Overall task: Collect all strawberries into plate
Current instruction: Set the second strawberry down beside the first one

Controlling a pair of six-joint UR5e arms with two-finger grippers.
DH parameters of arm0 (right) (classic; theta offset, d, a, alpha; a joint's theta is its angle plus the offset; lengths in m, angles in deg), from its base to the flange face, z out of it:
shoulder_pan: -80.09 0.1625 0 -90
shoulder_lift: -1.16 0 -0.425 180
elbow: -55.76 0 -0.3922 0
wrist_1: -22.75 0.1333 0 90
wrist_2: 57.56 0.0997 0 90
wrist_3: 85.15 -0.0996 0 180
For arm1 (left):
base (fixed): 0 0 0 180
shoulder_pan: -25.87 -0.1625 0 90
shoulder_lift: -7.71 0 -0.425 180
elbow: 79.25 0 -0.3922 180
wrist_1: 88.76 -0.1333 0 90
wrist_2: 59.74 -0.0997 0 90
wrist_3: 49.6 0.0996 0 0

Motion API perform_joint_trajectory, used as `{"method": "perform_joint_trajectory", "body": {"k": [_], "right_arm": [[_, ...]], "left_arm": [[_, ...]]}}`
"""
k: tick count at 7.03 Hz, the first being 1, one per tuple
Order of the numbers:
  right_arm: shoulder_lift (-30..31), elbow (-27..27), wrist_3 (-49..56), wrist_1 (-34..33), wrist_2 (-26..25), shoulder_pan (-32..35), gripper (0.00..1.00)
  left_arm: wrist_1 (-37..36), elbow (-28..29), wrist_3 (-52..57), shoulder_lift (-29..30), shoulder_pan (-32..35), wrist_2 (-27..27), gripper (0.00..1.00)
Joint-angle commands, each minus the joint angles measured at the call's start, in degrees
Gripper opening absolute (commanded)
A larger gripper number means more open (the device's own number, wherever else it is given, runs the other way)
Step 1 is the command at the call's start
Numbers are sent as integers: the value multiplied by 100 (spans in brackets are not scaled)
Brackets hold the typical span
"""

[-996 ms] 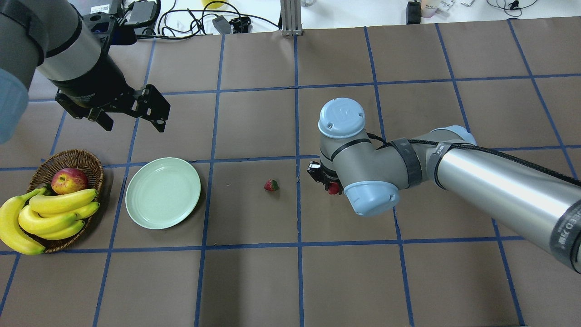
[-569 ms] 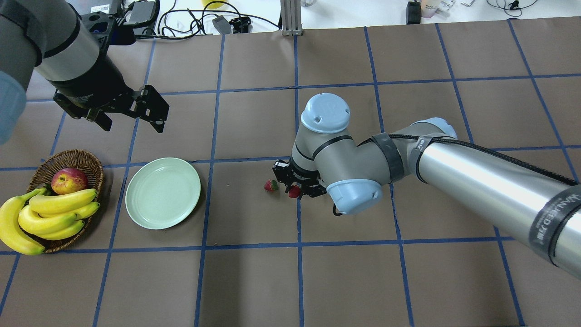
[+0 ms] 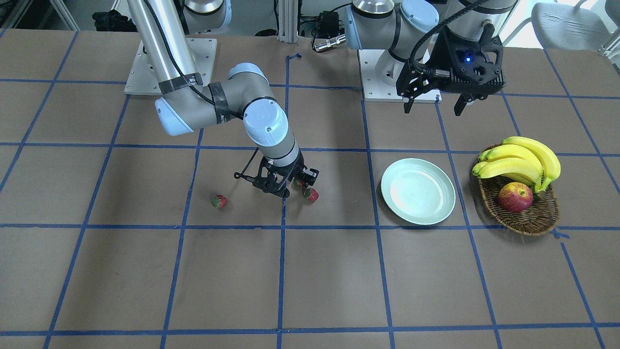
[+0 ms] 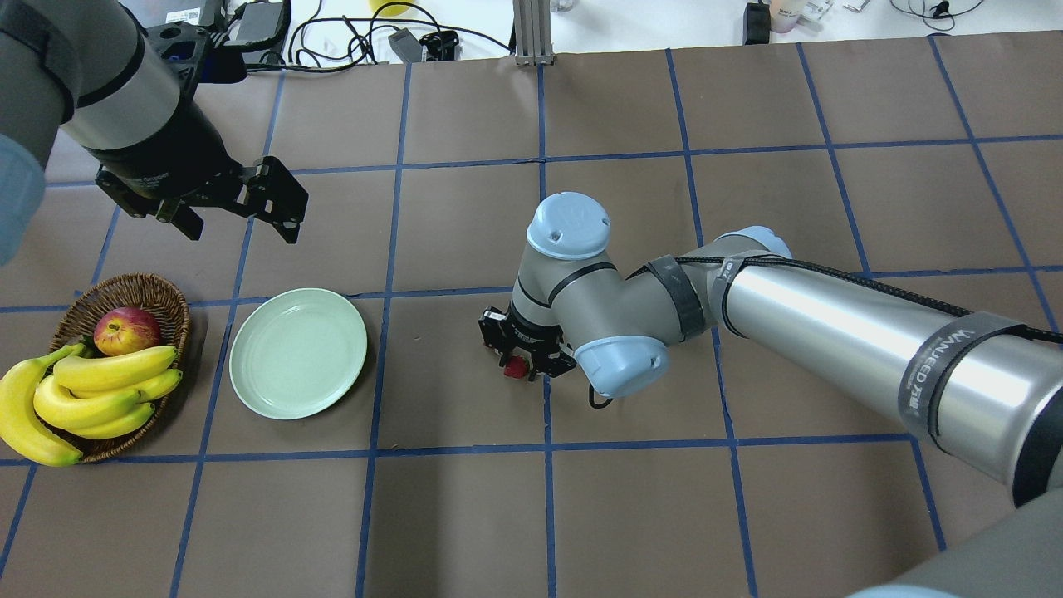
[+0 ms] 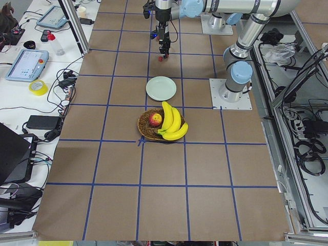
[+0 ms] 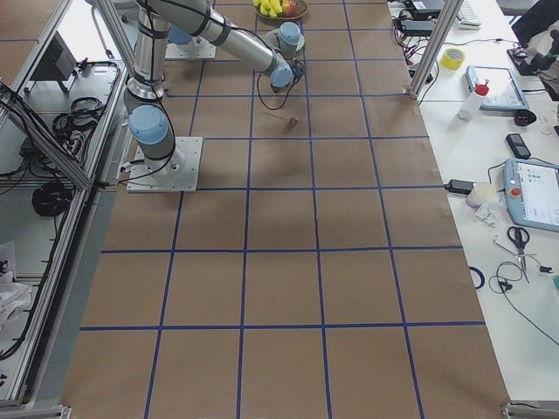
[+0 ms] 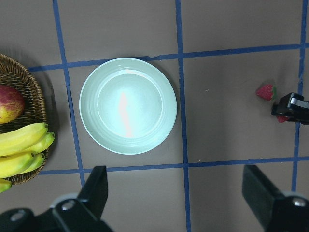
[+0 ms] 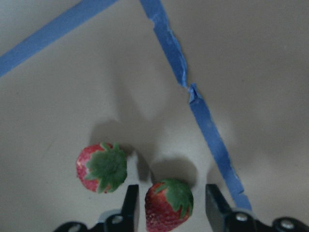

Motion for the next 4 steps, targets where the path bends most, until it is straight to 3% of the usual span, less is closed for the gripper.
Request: {"method": "perform_joint_trajectory", "body": {"k": [1, 2, 4], "right_arm": [[395, -18, 459, 52, -485, -143, 100], [431, -53, 1193, 0, -896, -388, 100], [660, 183, 2504, 296, -1197, -1273, 100]], "left_arm": [[0, 0, 0, -25, 6, 2, 100], [9, 0, 0, -25, 6, -7, 100], [0, 0, 0, -25, 6, 11, 100]]}}
